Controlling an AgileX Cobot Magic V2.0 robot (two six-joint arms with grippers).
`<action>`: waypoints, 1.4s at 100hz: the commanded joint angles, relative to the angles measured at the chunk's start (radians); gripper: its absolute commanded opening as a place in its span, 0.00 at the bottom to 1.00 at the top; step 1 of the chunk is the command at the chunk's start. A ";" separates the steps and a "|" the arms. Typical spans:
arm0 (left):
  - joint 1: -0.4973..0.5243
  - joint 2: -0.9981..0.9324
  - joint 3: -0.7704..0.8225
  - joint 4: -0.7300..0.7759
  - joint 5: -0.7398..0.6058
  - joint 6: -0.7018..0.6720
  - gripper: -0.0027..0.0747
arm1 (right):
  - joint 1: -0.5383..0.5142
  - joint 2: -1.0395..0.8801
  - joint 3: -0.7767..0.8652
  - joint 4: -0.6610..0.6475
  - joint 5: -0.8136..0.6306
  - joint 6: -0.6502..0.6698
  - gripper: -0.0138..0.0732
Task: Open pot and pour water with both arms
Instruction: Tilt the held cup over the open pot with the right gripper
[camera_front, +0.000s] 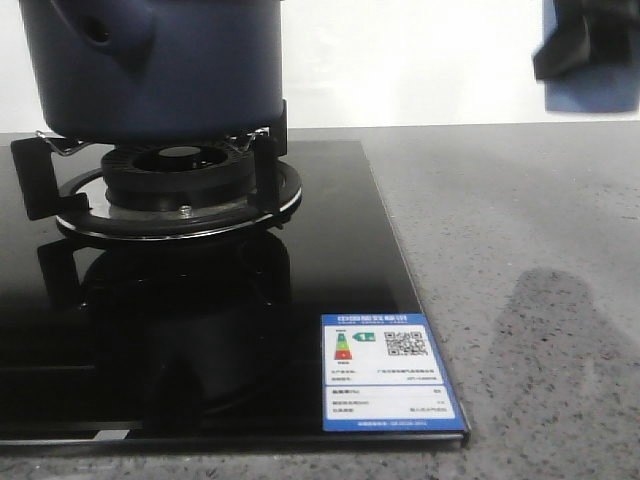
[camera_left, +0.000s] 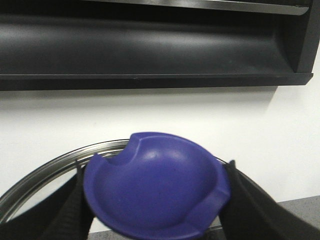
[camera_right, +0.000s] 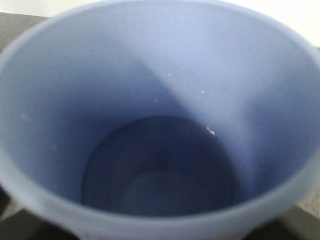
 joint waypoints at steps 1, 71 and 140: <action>0.004 -0.017 -0.039 -0.002 -0.102 -0.001 0.52 | 0.016 -0.028 -0.139 -0.042 0.046 -0.012 0.53; 0.004 -0.013 -0.039 -0.002 -0.100 -0.001 0.52 | 0.358 0.204 -0.653 -0.416 0.405 -0.073 0.53; 0.004 -0.013 -0.039 -0.002 -0.099 -0.001 0.52 | 0.525 0.413 -0.834 -1.038 0.498 -0.073 0.52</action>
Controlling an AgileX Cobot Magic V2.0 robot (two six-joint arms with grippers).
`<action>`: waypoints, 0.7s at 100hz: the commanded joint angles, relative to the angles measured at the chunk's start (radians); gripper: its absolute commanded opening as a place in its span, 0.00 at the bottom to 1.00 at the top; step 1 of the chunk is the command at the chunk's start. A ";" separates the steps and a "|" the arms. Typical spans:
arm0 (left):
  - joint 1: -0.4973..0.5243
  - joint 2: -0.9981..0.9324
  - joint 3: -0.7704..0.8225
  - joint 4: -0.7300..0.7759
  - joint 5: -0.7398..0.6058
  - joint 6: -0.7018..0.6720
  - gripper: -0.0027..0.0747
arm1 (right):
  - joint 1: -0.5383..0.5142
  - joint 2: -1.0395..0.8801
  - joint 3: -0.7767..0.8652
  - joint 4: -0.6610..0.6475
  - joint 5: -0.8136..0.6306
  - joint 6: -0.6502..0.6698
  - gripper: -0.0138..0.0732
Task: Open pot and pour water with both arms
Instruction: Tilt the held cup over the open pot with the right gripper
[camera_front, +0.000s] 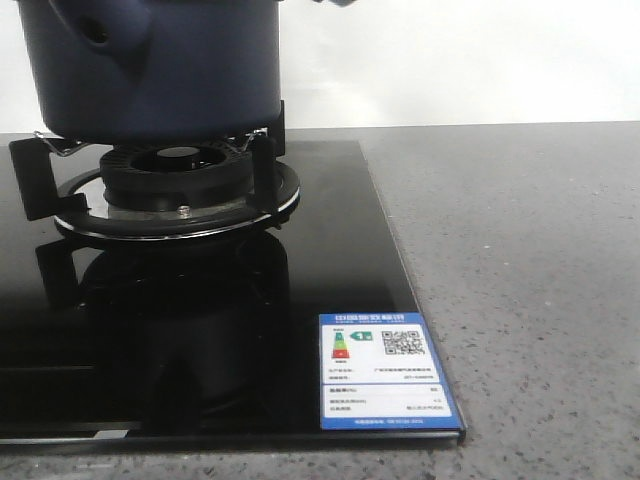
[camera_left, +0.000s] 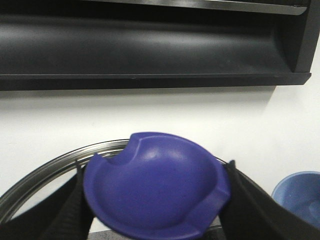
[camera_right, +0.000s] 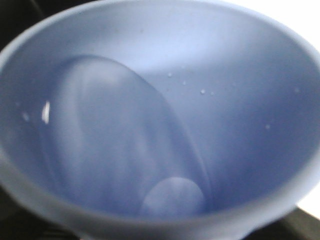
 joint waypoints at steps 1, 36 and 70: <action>0.004 -0.013 -0.039 -0.002 -0.099 -0.001 0.52 | 0.006 -0.034 -0.041 -0.130 -0.082 -0.004 0.52; 0.004 -0.013 -0.039 -0.002 -0.096 -0.001 0.52 | 0.006 -0.017 -0.041 -0.348 -0.148 -0.014 0.52; 0.004 -0.013 -0.039 -0.002 -0.096 -0.001 0.52 | 0.006 -0.017 -0.041 -0.514 -0.150 -0.040 0.52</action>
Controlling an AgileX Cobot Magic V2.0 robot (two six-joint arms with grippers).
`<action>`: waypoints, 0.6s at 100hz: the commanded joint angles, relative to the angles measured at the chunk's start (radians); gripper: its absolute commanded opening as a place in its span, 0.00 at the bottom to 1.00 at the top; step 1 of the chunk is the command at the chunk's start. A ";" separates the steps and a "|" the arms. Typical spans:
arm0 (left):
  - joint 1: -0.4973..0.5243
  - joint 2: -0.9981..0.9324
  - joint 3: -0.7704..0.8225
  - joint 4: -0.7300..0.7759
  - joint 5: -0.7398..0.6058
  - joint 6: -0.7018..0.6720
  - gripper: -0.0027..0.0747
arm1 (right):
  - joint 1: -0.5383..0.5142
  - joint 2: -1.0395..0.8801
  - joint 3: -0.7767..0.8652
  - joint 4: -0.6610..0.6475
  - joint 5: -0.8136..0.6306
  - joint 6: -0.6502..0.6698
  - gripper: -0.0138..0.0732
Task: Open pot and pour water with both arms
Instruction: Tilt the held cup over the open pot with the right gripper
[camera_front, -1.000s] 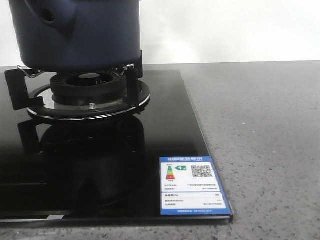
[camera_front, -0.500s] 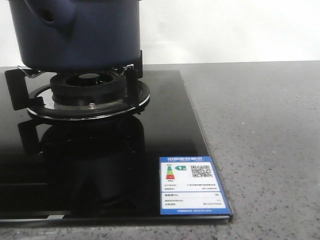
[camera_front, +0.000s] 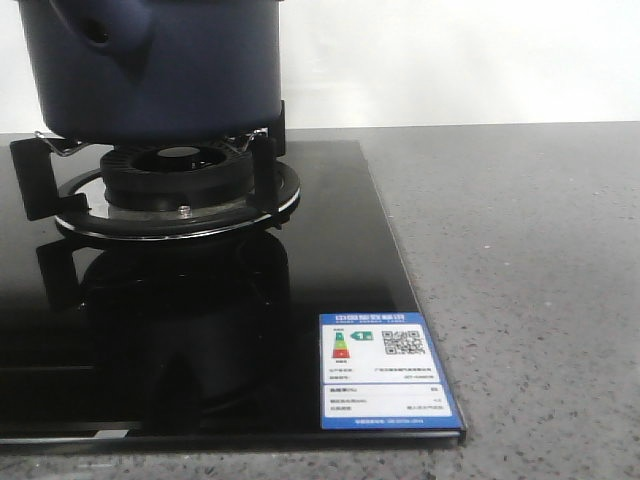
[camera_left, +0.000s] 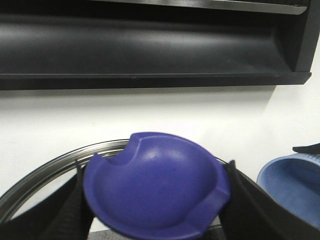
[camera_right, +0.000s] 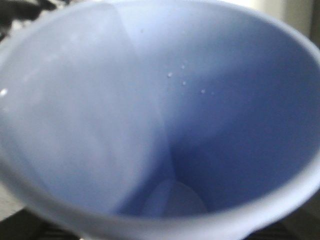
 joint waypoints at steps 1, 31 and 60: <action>0.004 -0.013 -0.039 -0.002 -0.098 -0.001 0.52 | 0.000 -0.046 -0.041 -0.096 -0.042 -0.007 0.52; 0.004 -0.013 -0.039 -0.002 -0.098 -0.001 0.52 | 0.000 -0.046 -0.041 -0.307 -0.073 -0.007 0.52; 0.004 -0.013 -0.039 -0.002 -0.098 -0.001 0.52 | 0.000 -0.046 -0.041 -0.428 -0.101 -0.007 0.52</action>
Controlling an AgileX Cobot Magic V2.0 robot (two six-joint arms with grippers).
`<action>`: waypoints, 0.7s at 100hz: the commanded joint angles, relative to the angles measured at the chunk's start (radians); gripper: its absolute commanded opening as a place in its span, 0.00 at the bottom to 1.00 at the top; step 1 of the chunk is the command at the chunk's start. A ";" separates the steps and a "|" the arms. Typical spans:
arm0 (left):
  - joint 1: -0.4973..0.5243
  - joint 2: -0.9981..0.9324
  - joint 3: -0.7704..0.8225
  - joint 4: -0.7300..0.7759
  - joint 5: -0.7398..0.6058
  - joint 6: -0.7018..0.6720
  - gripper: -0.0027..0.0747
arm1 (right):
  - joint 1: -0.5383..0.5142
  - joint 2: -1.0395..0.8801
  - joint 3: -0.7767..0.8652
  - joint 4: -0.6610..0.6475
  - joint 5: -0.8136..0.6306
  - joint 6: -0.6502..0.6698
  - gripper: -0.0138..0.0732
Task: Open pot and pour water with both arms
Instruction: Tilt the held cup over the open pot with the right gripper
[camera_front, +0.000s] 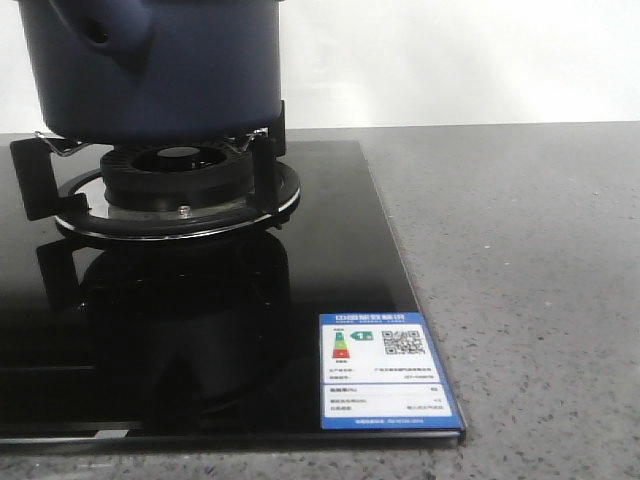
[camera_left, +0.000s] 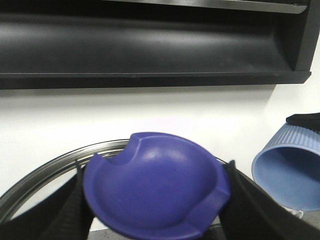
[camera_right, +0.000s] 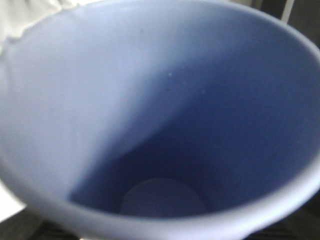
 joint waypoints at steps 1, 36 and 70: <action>0.004 -0.013 -0.039 -0.002 -0.101 -0.001 0.52 | 0.000 -0.046 -0.041 -0.097 -0.014 -0.005 0.52; 0.004 -0.013 -0.039 -0.002 -0.101 -0.001 0.52 | 0.000 -0.046 -0.041 -0.142 -0.050 -0.003 0.52; 0.004 -0.013 -0.039 -0.002 -0.101 -0.001 0.52 | 0.000 -0.046 -0.041 -0.142 -0.052 -0.002 0.52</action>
